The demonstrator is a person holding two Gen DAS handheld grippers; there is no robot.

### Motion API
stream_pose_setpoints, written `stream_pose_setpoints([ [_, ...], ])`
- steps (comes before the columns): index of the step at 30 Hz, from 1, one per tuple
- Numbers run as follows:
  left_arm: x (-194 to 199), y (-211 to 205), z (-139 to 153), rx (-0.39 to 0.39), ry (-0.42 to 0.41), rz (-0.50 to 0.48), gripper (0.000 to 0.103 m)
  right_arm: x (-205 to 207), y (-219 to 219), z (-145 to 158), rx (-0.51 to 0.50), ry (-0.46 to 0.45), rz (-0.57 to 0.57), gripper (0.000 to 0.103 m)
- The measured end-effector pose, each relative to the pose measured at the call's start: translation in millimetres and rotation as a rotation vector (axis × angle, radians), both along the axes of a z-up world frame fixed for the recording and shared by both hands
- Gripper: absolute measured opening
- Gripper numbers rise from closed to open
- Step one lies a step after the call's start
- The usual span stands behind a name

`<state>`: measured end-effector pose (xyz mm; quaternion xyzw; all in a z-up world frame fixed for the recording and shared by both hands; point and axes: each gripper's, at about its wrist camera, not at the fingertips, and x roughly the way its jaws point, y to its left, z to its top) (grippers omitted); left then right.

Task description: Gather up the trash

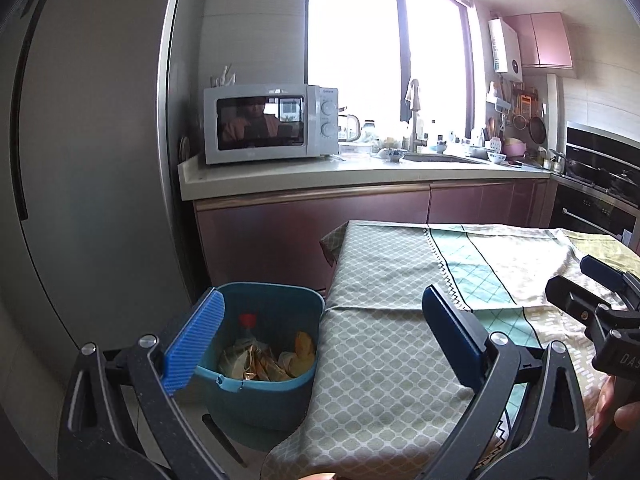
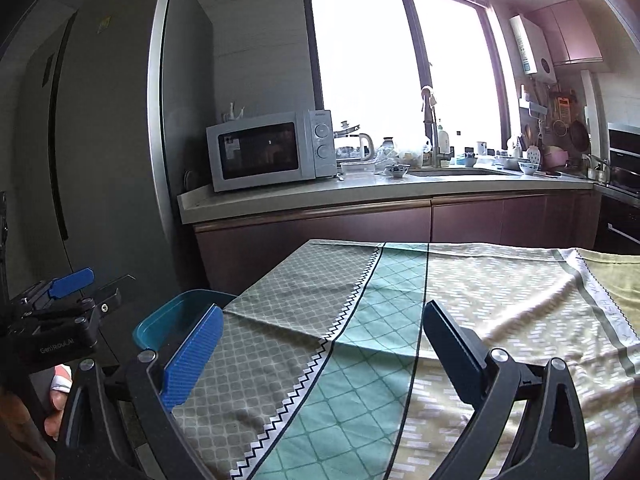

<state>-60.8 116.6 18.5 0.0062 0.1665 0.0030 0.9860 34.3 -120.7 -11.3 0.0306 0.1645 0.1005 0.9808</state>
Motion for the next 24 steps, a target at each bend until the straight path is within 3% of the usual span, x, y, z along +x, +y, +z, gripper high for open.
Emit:
stream_pose_setpoints([
  [7, -12.3, -5.8, 3.8, 0.020, -0.051, 0.024, 0.098, -6.9, -3.3, -0.6, -0.010, -0.025, -0.029, 0.097],
  [24, -16.5, -5.0, 6.7, 0.014, -0.073, 0.053, 0.098, -15.5, -1.5, 2.9, -0.038, -0.076, -0.060, 0.097],
])
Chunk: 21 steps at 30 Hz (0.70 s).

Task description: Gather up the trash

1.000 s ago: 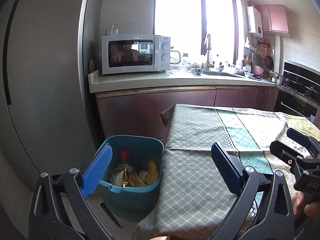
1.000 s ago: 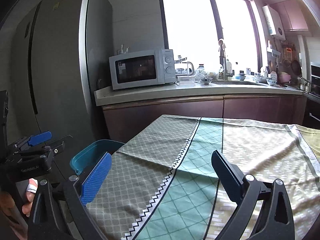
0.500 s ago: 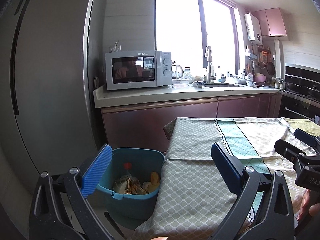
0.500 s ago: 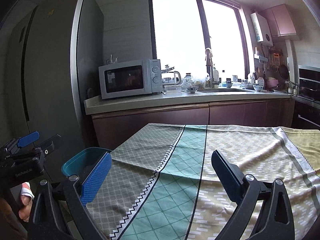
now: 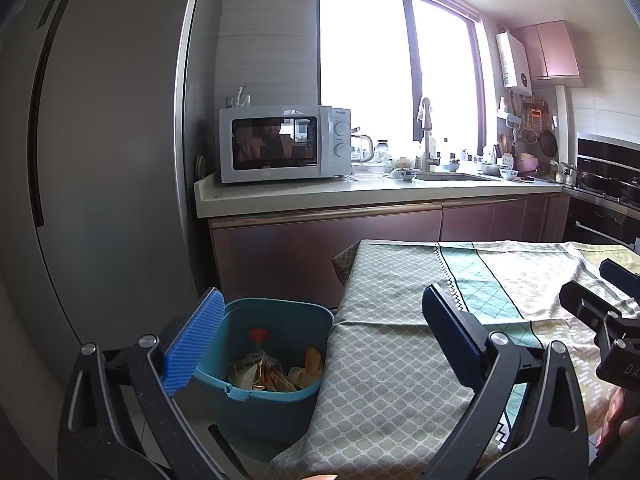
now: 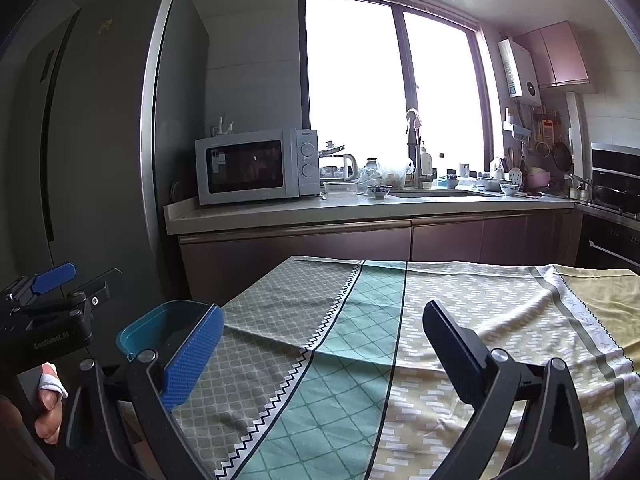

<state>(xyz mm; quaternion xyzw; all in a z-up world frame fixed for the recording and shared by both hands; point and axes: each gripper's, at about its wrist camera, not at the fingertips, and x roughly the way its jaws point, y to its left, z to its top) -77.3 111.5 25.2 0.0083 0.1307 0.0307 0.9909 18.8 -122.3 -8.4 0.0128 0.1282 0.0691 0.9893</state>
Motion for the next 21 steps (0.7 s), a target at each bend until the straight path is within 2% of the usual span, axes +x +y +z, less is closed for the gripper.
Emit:
stream_pose_setpoints([
  [21, 3.1, -2.7, -0.5, 0.010, -0.009, 0.015, 0.098, -0.9, 0.7, 0.9, -0.007, -0.013, -0.020, 0.096],
])
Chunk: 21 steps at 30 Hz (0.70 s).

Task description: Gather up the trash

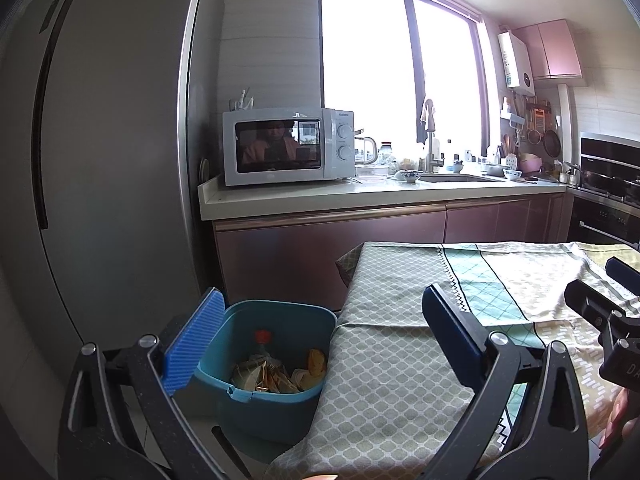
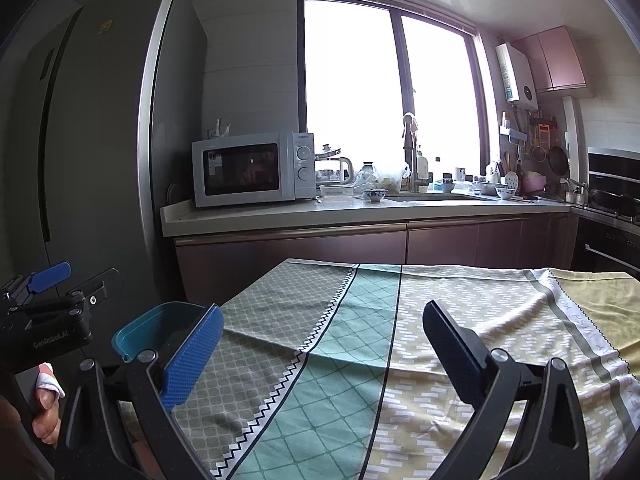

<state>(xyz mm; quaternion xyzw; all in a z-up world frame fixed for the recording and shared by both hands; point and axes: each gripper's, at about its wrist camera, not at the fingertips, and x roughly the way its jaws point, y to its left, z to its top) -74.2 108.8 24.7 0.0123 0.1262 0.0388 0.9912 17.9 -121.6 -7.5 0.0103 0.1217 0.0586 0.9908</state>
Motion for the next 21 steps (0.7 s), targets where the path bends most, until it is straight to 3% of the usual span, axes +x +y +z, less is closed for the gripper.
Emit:
stream_pose_setpoints([
  [21, -2.4, -3.6, -0.1, 0.007, -0.001, 0.005, 0.098, 0.8, 1.0, -1.8, 0.002, 0.008, 0.000, 0.097],
])
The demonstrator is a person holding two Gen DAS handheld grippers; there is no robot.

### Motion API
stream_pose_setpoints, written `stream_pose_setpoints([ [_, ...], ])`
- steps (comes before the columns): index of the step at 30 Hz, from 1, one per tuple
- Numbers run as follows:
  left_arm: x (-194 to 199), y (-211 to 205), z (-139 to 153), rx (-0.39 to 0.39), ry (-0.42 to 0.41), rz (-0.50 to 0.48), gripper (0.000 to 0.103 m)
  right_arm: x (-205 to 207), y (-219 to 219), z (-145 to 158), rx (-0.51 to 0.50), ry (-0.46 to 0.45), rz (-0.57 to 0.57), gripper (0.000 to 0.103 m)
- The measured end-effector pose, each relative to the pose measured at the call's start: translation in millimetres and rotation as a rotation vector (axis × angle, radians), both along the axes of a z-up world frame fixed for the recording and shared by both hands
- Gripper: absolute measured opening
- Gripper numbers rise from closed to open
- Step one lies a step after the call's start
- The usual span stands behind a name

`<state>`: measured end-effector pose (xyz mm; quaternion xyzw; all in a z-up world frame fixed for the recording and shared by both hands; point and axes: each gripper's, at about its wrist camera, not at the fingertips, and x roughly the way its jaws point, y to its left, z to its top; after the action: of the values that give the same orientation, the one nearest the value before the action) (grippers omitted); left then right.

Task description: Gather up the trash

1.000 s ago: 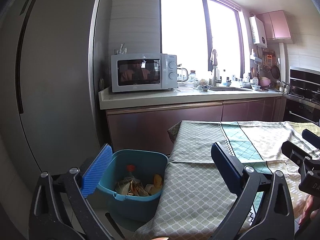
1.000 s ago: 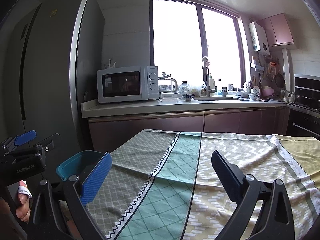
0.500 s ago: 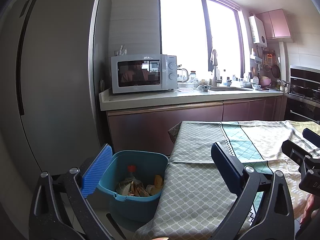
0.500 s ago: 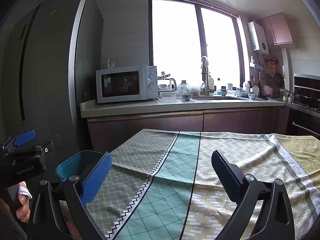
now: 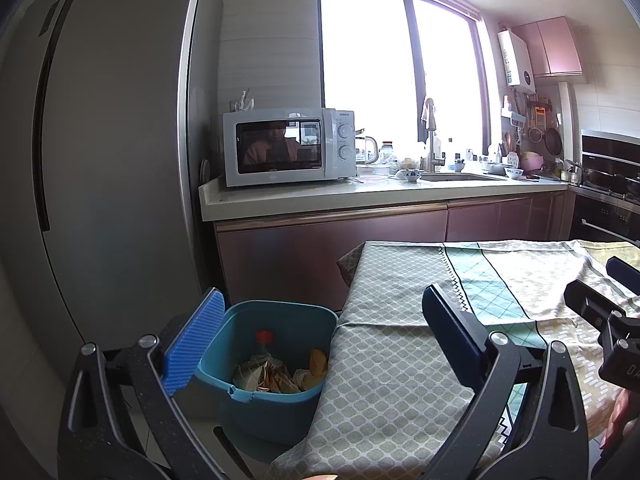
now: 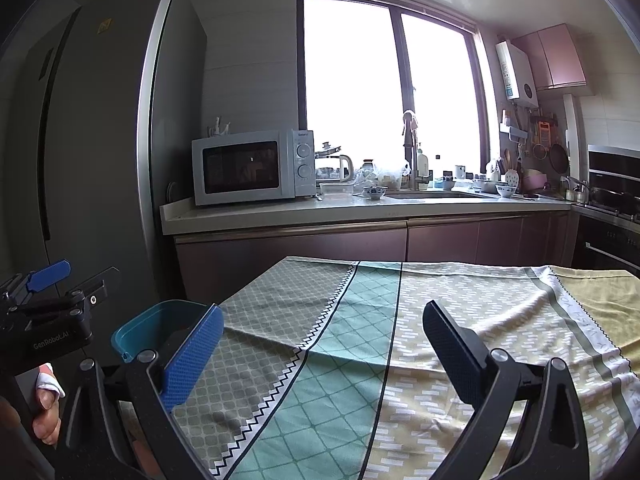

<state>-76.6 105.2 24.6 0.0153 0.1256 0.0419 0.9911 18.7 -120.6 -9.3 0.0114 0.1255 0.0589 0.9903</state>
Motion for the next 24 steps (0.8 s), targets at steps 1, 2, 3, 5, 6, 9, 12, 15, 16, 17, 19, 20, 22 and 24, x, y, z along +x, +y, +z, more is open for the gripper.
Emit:
stream_pose_setpoints([
  [1, -0.2, -0.1, 0.1, 0.001, 0.000, 0.000, 0.098, 0.0, 0.0, -0.1, 0.002, 0.001, 0.000, 0.097],
  [2, -0.2, -0.2, 0.1, 0.001, 0.000, 0.001, 0.098, -0.4, 0.2, 0.0, 0.003, 0.002, -0.001, 0.097],
  [3, 0.1, -0.3, -0.1, 0.002, 0.000, 0.001, 0.098, -0.3, 0.1, -0.1, 0.003, 0.002, -0.002, 0.096],
  [5, 0.1, -0.1, -0.9, 0.006, 0.001, 0.003, 0.098, -0.4, 0.4, 0.2, 0.004, 0.001, -0.003, 0.097],
  [6, 0.7, -0.5, 0.2, 0.005, 0.002, 0.005, 0.098, -0.3, 0.3, 0.2, 0.004, 0.000, -0.003, 0.097],
  [9, 1.1, 0.6, -0.1, 0.005, 0.001, 0.007, 0.098, -0.3, 0.6, 0.1, 0.002, 0.000, -0.004, 0.097],
  [12, 2.3, -0.2, 0.2, 0.006, 0.001, 0.008, 0.098, 0.0, 0.4, 0.2, 0.003, -0.001, -0.005, 0.097],
  [15, 2.4, 0.3, 0.0, 0.004, 0.001, 0.008, 0.098, -0.6, 0.5, 0.2, 0.002, -0.002, -0.006, 0.097],
  [16, 2.6, -0.5, 0.4, 0.003, 0.001, 0.008, 0.098, -0.4, 0.5, 0.2, 0.003, -0.002, -0.006, 0.097],
  [17, 2.9, 0.3, 0.1, 0.002, 0.002, 0.008, 0.098, -0.5, 0.7, 0.1, 0.001, 0.000, -0.006, 0.097],
  [19, 2.4, -0.1, 0.1, 0.003, 0.001, 0.007, 0.098, -1.0, 0.5, 0.2, 0.002, -0.001, -0.007, 0.097],
  [20, 2.5, 0.1, 0.1, 0.003, 0.001, 0.006, 0.098, -1.1, 0.8, 0.3, 0.000, 0.000, -0.008, 0.096],
  [22, 2.4, -0.4, 0.5, 0.005, 0.001, 0.007, 0.098, -1.4, 0.6, 0.6, 0.000, -0.001, -0.009, 0.097],
  [24, 2.7, -0.4, 0.7, 0.004, 0.000, 0.006, 0.098, -1.6, 0.7, 0.6, -0.002, -0.003, -0.012, 0.097],
])
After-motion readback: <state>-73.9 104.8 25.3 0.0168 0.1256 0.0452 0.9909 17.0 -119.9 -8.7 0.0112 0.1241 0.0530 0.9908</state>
